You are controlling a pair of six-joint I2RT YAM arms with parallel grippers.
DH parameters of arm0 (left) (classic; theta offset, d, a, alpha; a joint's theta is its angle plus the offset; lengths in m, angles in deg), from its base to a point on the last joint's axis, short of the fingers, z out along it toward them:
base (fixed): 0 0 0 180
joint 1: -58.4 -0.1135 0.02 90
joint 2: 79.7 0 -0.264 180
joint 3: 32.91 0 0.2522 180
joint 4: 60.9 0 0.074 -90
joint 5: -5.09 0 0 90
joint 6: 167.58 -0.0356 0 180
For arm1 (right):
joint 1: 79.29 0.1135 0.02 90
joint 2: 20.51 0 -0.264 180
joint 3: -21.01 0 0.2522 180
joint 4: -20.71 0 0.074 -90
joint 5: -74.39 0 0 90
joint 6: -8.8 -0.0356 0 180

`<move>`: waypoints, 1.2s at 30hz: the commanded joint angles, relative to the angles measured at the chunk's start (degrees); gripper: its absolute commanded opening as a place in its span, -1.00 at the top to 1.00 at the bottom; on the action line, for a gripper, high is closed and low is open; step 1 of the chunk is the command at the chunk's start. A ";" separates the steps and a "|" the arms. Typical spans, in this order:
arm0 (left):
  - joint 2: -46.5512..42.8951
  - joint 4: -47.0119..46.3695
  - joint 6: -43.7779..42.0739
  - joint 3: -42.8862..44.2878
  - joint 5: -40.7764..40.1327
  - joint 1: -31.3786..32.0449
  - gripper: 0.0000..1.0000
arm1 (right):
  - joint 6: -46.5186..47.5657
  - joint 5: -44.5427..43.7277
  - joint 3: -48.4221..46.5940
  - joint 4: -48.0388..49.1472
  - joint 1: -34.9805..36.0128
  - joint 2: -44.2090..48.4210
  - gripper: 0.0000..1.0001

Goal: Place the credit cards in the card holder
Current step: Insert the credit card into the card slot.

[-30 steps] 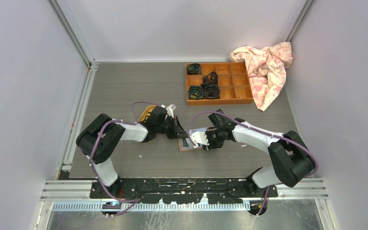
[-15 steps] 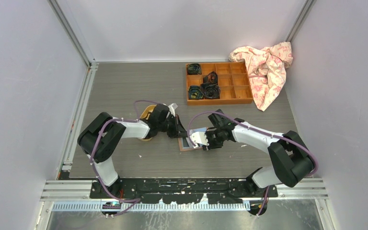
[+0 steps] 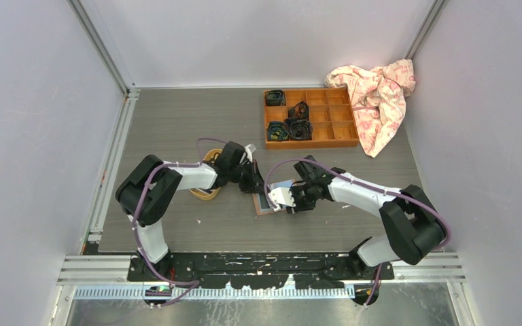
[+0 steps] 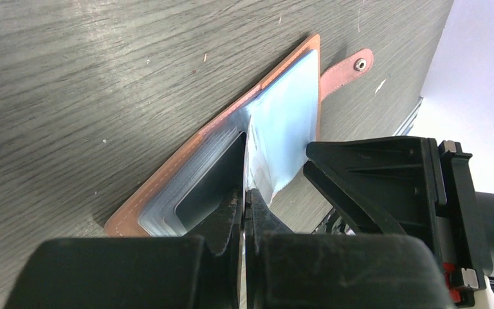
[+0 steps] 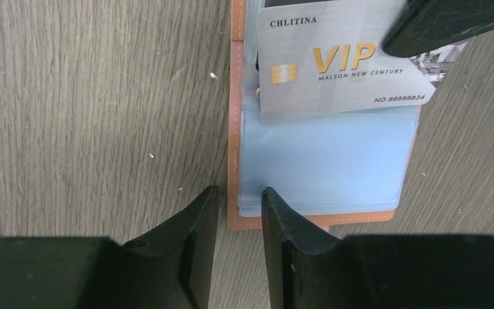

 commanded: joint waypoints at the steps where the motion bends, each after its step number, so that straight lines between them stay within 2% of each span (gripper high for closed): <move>1: 1.88 4.49 -2.48 2.23 0.08 0.16 1.00 | 0.80 0.02 -1.36 -0.41 0.70 -0.52 0.27; 36: 10.90 3.62 -1.25 6.12 5.77 -2.61 0.97 | 0.29 -0.84 -1.45 0.21 2.05 0.00 0.24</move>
